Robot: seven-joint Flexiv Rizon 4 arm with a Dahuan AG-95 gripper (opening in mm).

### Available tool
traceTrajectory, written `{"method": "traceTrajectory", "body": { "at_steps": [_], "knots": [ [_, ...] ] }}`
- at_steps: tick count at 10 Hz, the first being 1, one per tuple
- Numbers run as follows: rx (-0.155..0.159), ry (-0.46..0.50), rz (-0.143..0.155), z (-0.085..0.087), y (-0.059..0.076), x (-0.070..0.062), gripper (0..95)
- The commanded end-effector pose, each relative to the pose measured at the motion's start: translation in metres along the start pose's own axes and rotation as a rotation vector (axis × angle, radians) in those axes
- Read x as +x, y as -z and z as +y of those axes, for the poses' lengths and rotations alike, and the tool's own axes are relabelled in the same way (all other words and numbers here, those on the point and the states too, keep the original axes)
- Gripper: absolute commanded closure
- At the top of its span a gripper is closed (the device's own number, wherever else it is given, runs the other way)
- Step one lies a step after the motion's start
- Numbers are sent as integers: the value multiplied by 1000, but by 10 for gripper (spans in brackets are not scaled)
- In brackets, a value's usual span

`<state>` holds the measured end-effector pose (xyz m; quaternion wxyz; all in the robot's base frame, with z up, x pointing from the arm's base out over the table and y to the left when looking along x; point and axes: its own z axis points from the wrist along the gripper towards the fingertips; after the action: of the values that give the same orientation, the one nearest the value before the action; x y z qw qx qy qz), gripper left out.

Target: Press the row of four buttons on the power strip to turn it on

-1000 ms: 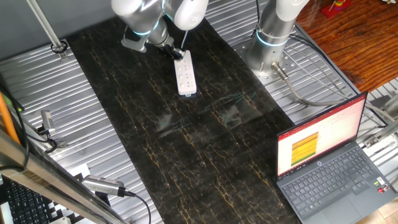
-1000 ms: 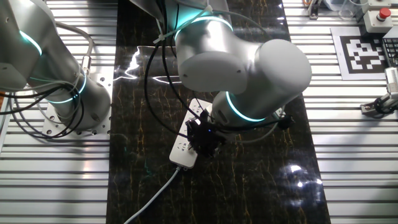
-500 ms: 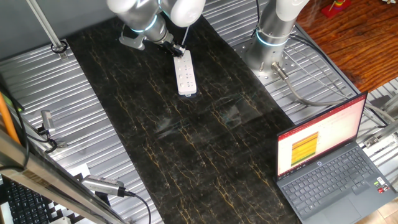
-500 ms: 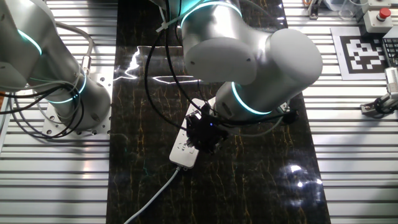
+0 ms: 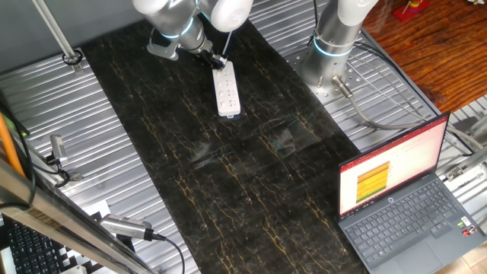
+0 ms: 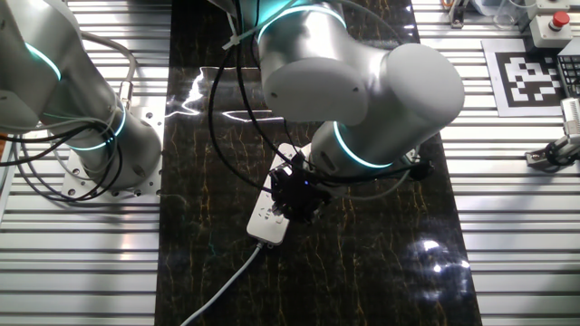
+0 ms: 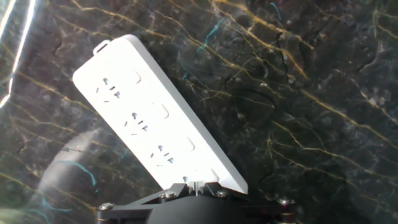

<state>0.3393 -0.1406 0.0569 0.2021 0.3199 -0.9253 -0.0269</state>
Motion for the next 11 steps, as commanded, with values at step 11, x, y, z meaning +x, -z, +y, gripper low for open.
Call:
{"method": "traceTrajectory", "body": {
  "at_steps": [11],
  "knots": [
    [121, 81, -26, -24, -13, 3, 570]
  ]
}}
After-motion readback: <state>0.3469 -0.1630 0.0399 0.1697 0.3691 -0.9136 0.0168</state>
